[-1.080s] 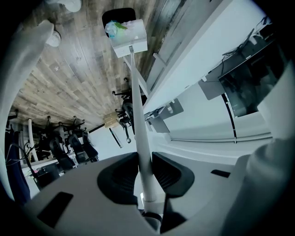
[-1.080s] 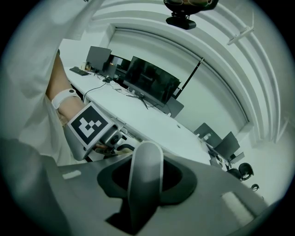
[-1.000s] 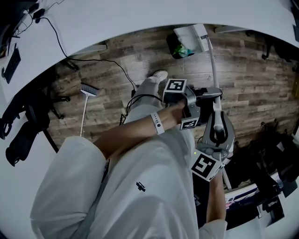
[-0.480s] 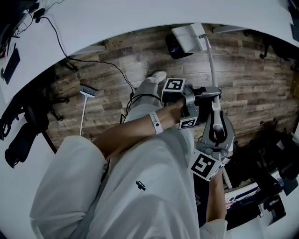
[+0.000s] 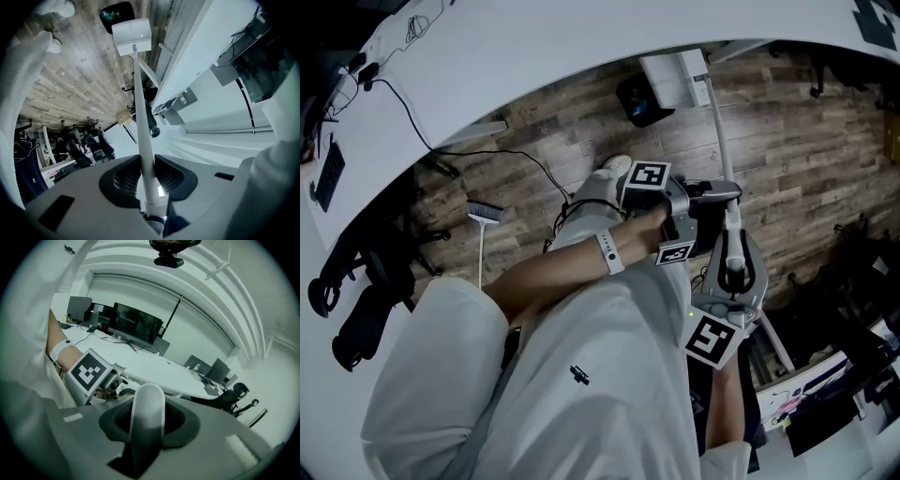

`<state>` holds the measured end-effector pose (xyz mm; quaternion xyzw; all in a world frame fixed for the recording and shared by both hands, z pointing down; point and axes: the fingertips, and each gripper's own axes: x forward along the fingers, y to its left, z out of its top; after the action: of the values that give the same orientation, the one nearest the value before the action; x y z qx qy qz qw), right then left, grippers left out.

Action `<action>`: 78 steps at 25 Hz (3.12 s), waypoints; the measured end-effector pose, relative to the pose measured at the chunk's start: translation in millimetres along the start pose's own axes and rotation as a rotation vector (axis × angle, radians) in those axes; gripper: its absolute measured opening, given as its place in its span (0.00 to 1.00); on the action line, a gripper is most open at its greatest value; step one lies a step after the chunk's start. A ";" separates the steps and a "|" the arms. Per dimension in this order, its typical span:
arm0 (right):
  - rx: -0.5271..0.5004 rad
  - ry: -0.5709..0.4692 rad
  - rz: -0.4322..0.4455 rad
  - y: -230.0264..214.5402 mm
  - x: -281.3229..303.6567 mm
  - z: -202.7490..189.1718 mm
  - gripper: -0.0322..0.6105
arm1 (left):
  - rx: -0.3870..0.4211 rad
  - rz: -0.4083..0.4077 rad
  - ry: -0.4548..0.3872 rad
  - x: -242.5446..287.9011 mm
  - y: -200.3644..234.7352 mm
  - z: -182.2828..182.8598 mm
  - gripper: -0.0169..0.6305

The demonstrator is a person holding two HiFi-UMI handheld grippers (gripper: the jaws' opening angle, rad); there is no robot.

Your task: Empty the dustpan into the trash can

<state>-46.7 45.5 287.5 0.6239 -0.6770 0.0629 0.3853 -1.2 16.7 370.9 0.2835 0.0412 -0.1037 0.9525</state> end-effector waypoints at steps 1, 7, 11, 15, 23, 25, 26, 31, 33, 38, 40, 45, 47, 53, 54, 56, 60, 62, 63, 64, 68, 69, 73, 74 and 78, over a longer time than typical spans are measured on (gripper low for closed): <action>0.026 -0.003 -0.012 -2.6 -2.7 -1.2 0.23 | 0.002 0.017 0.006 2.2 2.6 -2.7 0.18; 0.178 -0.021 -0.094 -12.8 -28.5 -15.0 0.23 | 0.024 0.130 0.047 10.4 25.8 -24.5 0.18; 0.270 -0.026 -0.148 -22.1 -42.8 -24.6 0.23 | 0.035 0.197 0.067 17.8 39.2 -36.9 0.18; 0.354 -0.022 -0.203 -25.8 -54.1 -30.1 0.23 | 0.036 0.268 0.091 20.6 50.0 -46.6 0.18; 0.446 -0.004 -0.306 -40.1 -79.5 -50.2 0.23 | 0.040 0.392 0.162 36.2 77.2 -69.6 0.18; 0.471 0.006 -0.330 -44.5 -83.2 -56.4 0.23 | 0.035 0.421 0.177 41.2 84.6 -72.7 0.18; 0.485 0.012 -0.342 -46.8 -84.8 -59.8 0.23 | 0.033 0.436 0.184 43.7 88.6 -74.0 0.18; 0.536 0.062 -0.385 -59.3 -90.8 -77.0 0.23 | 0.012 0.490 0.211 58.4 106.2 -79.5 0.18; 0.575 0.080 -0.395 -64.0 -92.0 -82.5 0.23 | 0.003 0.507 0.216 63.1 112.5 -80.4 0.18; 0.623 0.147 -0.406 -72.2 -94.8 -104.0 0.23 | -0.025 0.553 0.250 72.1 133.0 -80.2 0.18; 0.640 0.170 -0.404 -76.1 -92.1 -115.1 0.23 | -0.034 0.561 0.259 77.8 140.4 -76.1 0.18; 0.743 0.214 -0.428 -85.2 -86.6 -142.8 0.23 | -0.012 0.586 0.268 86.0 161.9 -65.0 0.21; 0.793 0.231 -0.430 -87.4 -83.3 -153.8 0.23 | 0.002 0.591 0.280 87.8 168.8 -59.9 0.21; 0.920 0.262 -0.413 -88.9 -75.3 -186.7 0.23 | 0.083 0.619 0.301 85.5 183.7 -49.3 0.26; 0.937 0.267 -0.411 -88.5 -74.1 -191.8 0.23 | 0.094 0.620 0.299 83.0 183.4 -47.4 0.25; 0.977 0.277 -0.409 -87.7 -72.1 -202.2 0.23 | 0.113 0.633 0.277 74.1 182.7 -38.0 0.25; 1.033 0.303 -0.405 -85.3 -63.2 -217.6 0.23 | 0.136 0.685 0.210 46.1 176.7 -9.3 0.25; 1.030 0.318 -0.400 -84.8 -54.0 -223.2 0.23 | 0.168 0.704 0.201 36.0 169.4 2.4 0.20; 1.025 0.325 -0.395 -84.2 -49.2 -226.7 0.23 | 0.207 0.724 0.201 31.2 166.3 8.1 0.17; 1.020 0.332 -0.392 -83.0 -45.1 -230.7 0.23 | 0.262 0.752 0.204 25.7 163.9 13.5 0.15; 1.042 0.363 -0.393 -75.3 -31.6 -248.0 0.23 | 0.512 0.843 0.262 10.5 150.0 20.8 0.07; 1.052 0.371 -0.395 -74.1 -27.2 -252.0 0.23 | 0.575 0.858 0.286 8.7 146.5 21.8 0.06; 1.088 0.402 -0.397 -68.7 -7.1 -265.6 0.23 | 0.874 0.986 0.388 -8.5 141.9 34.7 0.04; 1.101 0.409 -0.398 -67.3 -2.4 -268.3 0.23 | 0.946 1.013 0.411 -12.7 139.8 36.8 0.04; 1.156 0.432 -0.406 -64.9 13.2 -280.3 0.23 | 1.187 1.041 0.490 -14.4 127.0 34.0 0.04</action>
<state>136.5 179.8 464.6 0.8195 -0.3099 0.4671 0.1193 13.4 104.4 468.8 0.7368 0.0494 0.4109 0.5347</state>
